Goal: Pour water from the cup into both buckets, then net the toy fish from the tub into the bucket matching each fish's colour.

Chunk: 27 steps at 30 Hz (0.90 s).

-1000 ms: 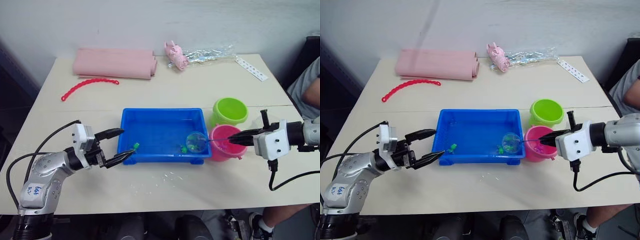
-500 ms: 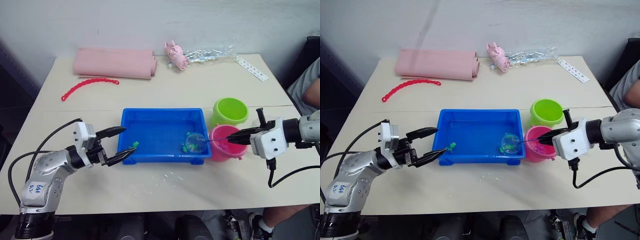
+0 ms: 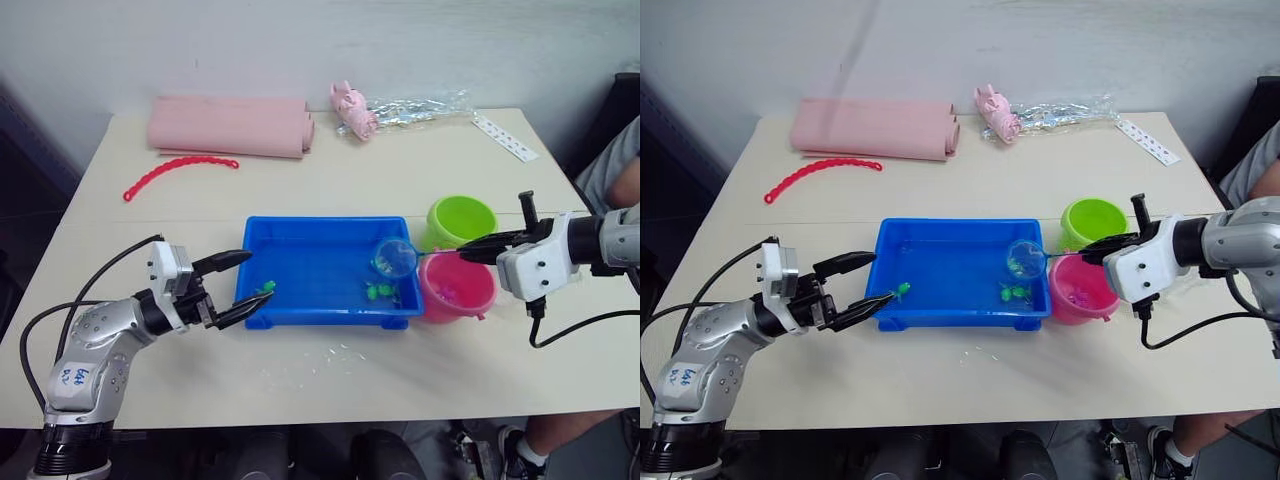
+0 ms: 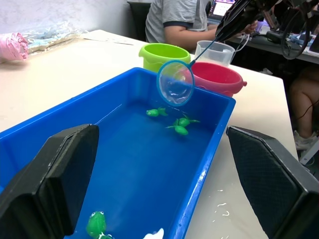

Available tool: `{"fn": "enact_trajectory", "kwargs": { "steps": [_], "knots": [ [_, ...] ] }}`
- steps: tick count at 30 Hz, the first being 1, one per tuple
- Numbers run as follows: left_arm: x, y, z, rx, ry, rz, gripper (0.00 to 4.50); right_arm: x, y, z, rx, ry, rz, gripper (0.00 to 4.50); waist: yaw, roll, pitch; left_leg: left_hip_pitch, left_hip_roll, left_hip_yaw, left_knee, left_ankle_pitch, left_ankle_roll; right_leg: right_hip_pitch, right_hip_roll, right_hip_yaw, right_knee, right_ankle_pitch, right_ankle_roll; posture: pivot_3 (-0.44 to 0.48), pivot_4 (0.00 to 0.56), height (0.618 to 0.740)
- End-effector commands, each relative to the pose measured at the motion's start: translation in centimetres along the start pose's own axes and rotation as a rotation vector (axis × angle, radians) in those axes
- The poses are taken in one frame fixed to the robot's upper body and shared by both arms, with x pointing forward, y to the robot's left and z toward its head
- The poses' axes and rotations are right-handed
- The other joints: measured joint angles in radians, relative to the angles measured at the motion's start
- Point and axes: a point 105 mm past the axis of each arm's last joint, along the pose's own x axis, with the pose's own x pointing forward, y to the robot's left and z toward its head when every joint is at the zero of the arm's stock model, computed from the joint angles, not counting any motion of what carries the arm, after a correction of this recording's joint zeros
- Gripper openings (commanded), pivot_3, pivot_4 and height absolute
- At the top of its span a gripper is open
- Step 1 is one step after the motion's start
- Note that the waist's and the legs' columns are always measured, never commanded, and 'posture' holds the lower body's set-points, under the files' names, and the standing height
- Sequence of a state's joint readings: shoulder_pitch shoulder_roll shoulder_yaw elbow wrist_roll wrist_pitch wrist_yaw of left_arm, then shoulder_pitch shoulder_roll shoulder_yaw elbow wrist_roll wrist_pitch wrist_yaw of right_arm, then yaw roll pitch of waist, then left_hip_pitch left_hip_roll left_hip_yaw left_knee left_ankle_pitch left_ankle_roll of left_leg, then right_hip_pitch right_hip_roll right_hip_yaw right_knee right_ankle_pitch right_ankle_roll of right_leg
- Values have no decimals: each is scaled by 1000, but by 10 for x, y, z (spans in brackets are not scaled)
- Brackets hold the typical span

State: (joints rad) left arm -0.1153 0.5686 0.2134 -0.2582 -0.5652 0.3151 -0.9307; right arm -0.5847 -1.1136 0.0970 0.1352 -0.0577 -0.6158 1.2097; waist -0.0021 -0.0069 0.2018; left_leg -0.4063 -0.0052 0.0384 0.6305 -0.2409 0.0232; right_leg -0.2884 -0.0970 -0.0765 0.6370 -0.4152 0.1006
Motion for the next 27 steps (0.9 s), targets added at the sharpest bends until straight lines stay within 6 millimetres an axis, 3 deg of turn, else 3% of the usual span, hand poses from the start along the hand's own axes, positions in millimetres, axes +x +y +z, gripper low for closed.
{"fn": "enact_trajectory", "kwargs": {
  "steps": [1, 6, 23, 27],
  "knots": [
    [6, 0, 8, 30, -34, -17, 4477, 6, -5, -5, -19, 53, 12, 0, 0, 0, 0, 0, 0, 0, 0, 0, 0, 0, 0, 0, 0, 0, 0, 0, 150, 740],
    [7, 2, 6, 33, -43, -16, 4477, 14, 4, -2, 11, 59, 84, 0, 2, 0, 0, 0, 0, 0, 0, 0, 0, 0, 0, 0, 0, 0, 0, 0, 150, 740],
    [5, 2, 3, 30, -47, -12, 4477, 5, -19, 2, 4, 9, -115, 0, 0, 0, 0, 0, 0, 0, 0, 0, 0, 0, 0, 0, -1, 0, 0, 0, 150, 740],
    [5, 3, 2, 30, -46, -12, 4477, 6, -9, 9, 26, -40, -52, 0, 0, 0, 0, 0, 0, 0, 0, 0, 0, 0, 0, 0, 0, 0, 0, 0, 150, 740]
  ]
}}
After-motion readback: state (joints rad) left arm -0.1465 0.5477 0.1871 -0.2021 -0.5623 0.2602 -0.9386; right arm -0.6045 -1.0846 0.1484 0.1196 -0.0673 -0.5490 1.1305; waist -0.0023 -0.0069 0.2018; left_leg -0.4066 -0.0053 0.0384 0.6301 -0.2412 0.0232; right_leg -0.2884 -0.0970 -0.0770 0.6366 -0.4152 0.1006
